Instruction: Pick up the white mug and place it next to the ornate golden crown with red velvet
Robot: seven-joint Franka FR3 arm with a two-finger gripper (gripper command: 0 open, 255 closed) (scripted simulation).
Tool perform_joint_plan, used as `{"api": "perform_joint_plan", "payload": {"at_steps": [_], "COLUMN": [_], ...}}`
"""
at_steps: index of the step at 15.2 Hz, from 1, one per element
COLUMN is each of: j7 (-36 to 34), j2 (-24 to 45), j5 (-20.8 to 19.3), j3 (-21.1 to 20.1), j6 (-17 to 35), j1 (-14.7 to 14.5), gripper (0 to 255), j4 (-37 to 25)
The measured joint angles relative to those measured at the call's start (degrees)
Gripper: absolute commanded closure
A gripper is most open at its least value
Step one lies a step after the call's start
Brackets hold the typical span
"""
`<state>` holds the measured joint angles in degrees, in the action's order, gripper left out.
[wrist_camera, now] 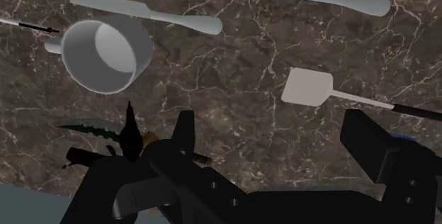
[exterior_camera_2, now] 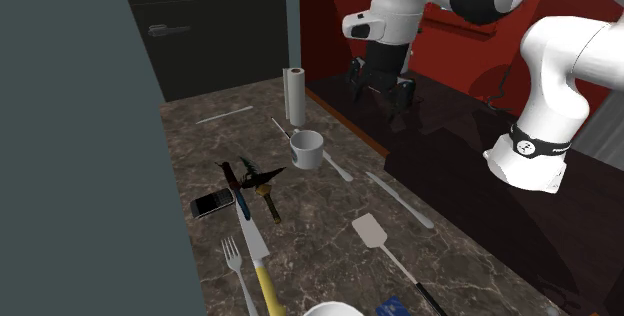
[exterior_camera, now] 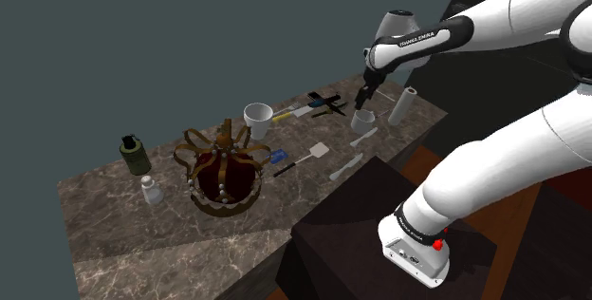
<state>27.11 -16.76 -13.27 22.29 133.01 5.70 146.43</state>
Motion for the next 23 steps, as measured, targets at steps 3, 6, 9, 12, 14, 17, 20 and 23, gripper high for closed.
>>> {"api": "perform_joint_plan", "payload": {"at_steps": [3,6,9,12,14,17,20,23], "j7": [4.5,9.9,16.7,23.9,27.8,32.4,34.0,35.0], "j2": [6.9,13.6,21.0,29.1,33.4,39.3,42.3,44.3], "j5": [2.6,6.6,12.7,20.0,23.6,27.8,29.8,31.1], "j3": [3.0,5.4,6.4,5.4,4.1,1.9,0.4,-0.7], "j6": [4.6,9.1,12.5,15.2,16.1,16.9,18.2,19.9], "j1": [-0.2,0.0,1.0,3.6,6.0,9.7,11.2,12.2], "gripper": [0,0,0,0,0,0,0,0], "j4": [-2.1,-3.9,-7.0,-11.1,-13.8,-18.1,-19.6,-19.9]}}
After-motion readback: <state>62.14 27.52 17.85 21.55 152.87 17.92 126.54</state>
